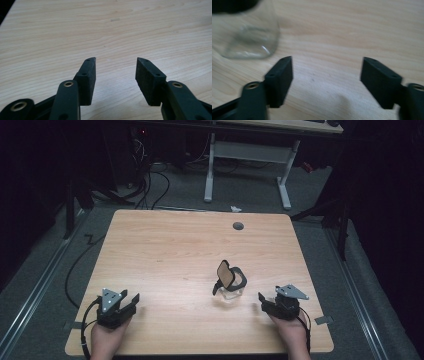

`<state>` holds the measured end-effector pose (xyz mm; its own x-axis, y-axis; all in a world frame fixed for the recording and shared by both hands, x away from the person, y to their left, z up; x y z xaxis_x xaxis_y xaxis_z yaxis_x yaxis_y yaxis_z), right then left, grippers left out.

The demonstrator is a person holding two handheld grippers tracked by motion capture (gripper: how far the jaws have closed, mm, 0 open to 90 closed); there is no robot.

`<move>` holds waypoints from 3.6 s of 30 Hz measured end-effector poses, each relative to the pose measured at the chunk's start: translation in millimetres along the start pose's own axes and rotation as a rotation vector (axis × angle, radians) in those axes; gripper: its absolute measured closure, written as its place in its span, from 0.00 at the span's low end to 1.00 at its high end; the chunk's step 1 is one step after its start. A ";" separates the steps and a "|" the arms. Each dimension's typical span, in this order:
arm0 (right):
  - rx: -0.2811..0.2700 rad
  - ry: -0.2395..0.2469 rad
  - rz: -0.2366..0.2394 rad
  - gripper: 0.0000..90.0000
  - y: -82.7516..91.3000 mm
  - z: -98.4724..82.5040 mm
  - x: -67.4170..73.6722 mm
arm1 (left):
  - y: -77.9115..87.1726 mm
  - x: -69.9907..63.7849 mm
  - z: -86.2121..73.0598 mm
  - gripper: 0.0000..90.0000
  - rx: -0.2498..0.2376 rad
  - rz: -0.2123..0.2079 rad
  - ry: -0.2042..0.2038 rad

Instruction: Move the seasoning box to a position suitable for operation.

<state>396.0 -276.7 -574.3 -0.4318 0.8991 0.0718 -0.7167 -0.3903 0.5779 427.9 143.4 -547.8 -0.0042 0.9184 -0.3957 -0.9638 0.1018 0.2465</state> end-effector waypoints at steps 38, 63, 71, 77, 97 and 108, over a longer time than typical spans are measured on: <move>-0.085 -0.025 0.136 1.00 10.4 -2.3 9.0 | 8.8 -160.0 -55.1 1.00 0.118 -0.284 -0.046; -0.105 -0.029 0.167 1.00 13.0 -4.3 5.4 | -12.3 -245.8 -92.3 1.00 0.188 -0.380 -0.051; -0.115 -0.044 0.172 1.00 14.2 -3.5 5.2 | -38.8 -225.7 -76.1 1.00 0.155 -0.312 -0.038; -0.107 -0.039 0.177 1.00 11.8 -4.4 7.7 | -56.6 -219.7 -68.7 1.00 0.148 -0.284 -0.042; -0.077 -0.003 0.146 1.00 -1.3 -3.2 26.5 | -40.4 -130.8 -27.8 0.98 0.085 -0.196 -0.032; -0.045 0.049 0.126 1.00 -34.5 22.8 32.1 | -11.7 -52.4 -23.9 0.91 0.077 -0.095 -0.057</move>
<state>419.3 -230.0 -573.4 -0.5457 0.8319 0.1009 -0.6784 -0.5092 0.5296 433.0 85.0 -551.0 0.1034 0.9233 -0.3700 -0.9358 0.2163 0.2784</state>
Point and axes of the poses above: each handheld gripper's, and its own axes: y roughly backward along the jaws, z roughly out of its top, x roughly to its left, the point moved 10 cm from there along -y, roughly forward along the jaws, and after that the axes turned 11 degrees about z, right-handed, at the moved point
